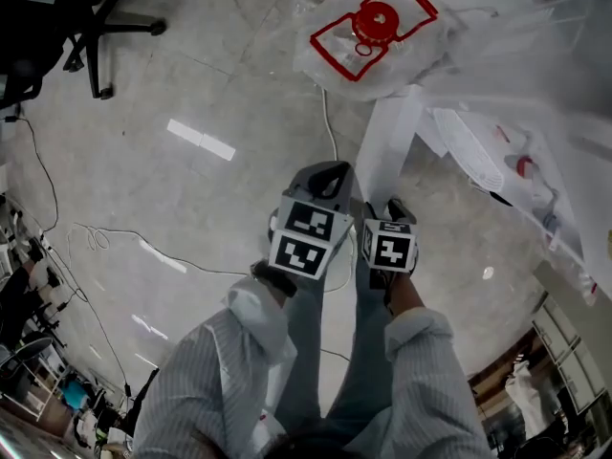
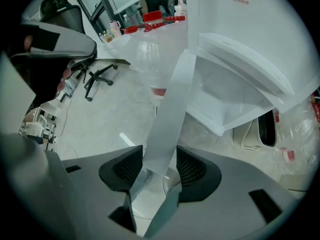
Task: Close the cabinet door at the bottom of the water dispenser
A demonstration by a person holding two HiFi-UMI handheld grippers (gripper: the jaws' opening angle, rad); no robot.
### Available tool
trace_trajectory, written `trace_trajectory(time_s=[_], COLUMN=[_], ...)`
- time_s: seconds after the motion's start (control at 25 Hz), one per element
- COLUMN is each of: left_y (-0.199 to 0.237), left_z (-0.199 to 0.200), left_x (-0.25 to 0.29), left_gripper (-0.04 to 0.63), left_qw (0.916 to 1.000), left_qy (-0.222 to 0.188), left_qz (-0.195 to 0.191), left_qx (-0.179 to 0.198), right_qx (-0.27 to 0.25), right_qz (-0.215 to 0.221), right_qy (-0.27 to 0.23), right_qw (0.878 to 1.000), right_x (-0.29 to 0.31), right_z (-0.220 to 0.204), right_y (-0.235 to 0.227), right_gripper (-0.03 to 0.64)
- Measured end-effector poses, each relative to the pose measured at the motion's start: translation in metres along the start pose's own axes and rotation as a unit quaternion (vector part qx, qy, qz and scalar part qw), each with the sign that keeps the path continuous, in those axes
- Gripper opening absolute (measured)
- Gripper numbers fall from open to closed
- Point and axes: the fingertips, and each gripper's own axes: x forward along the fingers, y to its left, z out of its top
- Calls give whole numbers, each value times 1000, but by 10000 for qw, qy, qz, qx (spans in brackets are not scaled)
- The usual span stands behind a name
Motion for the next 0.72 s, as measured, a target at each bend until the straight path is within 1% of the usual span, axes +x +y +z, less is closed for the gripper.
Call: trace_trajectory(time_s=[0.24,0.32,0.4,0.56,0.72], left_y=[-41,-52,-62,-78,-85], left_z=[-9,-12,-17,-23,-27], left_x=[12,16,20,30,35], left_gripper=[9,9,9,9,9], left_qw=[9997,9994,9992,9988,9976], left_qy=[-102,-145,-146,-155,-227], left_qz=[86,111,137,172,323], left_qx=[-204,-301,-354,-438,-564], right_qx=[-749,-902,-864,-611,-750], right_qz=[112,100,87,129,124], right_qy=[84,76,62,-35,-112], right_qw=[9971,9958,9962,9980,9970], right_x=[-5,-8,-9,-12,-15], right_z=[-15,-18,-23,-27,-27], right_y=[-41,-55,-69,-97,-113], right_gripper=[209,209,209,209,209])
